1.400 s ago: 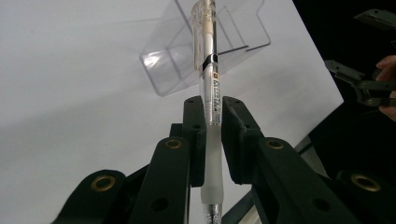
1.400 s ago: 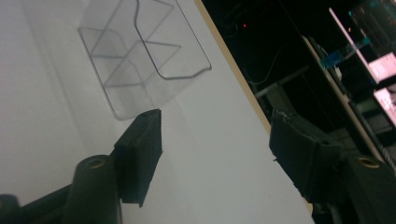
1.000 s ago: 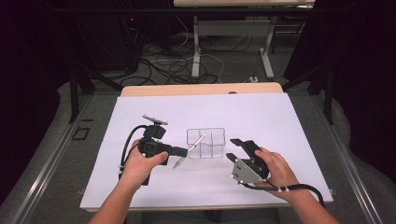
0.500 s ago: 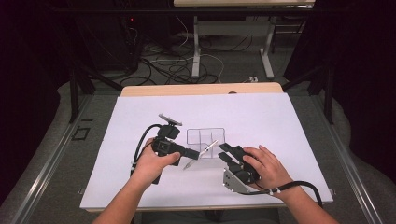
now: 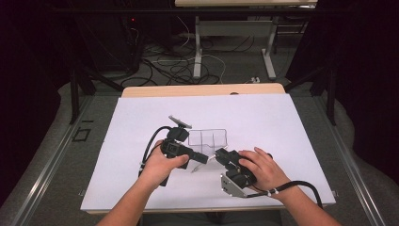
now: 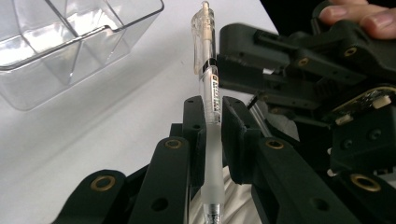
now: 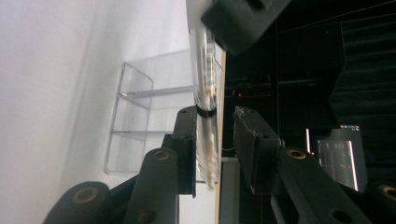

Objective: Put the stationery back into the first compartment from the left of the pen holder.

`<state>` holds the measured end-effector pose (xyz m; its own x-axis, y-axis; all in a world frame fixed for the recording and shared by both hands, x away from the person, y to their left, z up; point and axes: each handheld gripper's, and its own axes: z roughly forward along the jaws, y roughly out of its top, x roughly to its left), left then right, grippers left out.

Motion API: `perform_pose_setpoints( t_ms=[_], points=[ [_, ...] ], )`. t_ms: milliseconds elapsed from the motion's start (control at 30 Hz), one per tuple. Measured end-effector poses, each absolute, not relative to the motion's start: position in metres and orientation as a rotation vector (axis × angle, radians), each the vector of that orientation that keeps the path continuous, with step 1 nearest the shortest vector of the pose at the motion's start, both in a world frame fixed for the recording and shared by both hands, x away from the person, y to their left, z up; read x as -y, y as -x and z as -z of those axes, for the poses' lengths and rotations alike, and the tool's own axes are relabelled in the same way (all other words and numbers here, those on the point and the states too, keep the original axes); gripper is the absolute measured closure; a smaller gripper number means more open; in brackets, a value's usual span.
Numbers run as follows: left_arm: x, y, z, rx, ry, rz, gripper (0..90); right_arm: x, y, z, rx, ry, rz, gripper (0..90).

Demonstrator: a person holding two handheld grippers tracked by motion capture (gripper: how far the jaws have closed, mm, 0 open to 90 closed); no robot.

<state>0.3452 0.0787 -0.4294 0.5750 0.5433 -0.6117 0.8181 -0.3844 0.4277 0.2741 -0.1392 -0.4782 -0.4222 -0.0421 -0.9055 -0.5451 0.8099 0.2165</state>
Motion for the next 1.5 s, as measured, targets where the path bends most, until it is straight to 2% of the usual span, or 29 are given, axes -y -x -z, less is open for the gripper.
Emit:
perform_pose_setpoints(
  t_ms=[267,533,633,667,733,867,1100,1333,1500],
  points=[
    [-0.081,-0.345,0.430,-1.089,-2.056,0.511,80.4,0.132,-0.274,0.480,-1.980,0.424,-0.614,78.5],
    [-0.083,-0.343,0.430,-1.108,-2.045,0.533,80.2,0.129,-0.272,0.478,-1.991,0.461,-0.577,79.1],
    [-0.085,-0.344,0.430,-1.065,-2.075,0.516,79.7,0.128,-0.271,0.478,-1.989,0.473,-0.566,79.2],
    [-0.085,-0.344,0.430,-1.065,-2.067,0.522,79.1,0.127,-0.271,0.478,-1.983,0.474,-0.566,79.3],
    [-0.087,-0.342,0.429,-1.064,-2.050,0.491,69.1,0.127,-0.271,0.477,-1.983,0.470,-0.566,79.3],
    [-0.097,-0.341,0.428,-1.084,-2.009,0.450,64.1,0.126,-0.273,0.473,-1.976,0.464,-0.582,79.3],
    [-0.130,-0.344,0.431,-1.176,-1.912,0.207,52.0,0.123,-0.277,0.473,-1.974,0.439,-0.614,79.3],
    [-0.159,-0.343,0.445,-1.234,-1.909,-0.043,41.5,0.119,-0.283,0.469,-1.978,0.390,-0.682,79.3],
    [-0.170,-0.342,0.456,-1.215,-1.903,-0.124,37.9,0.114,-0.290,0.462,-1.992,0.320,-0.760,79.2]
  ],
)
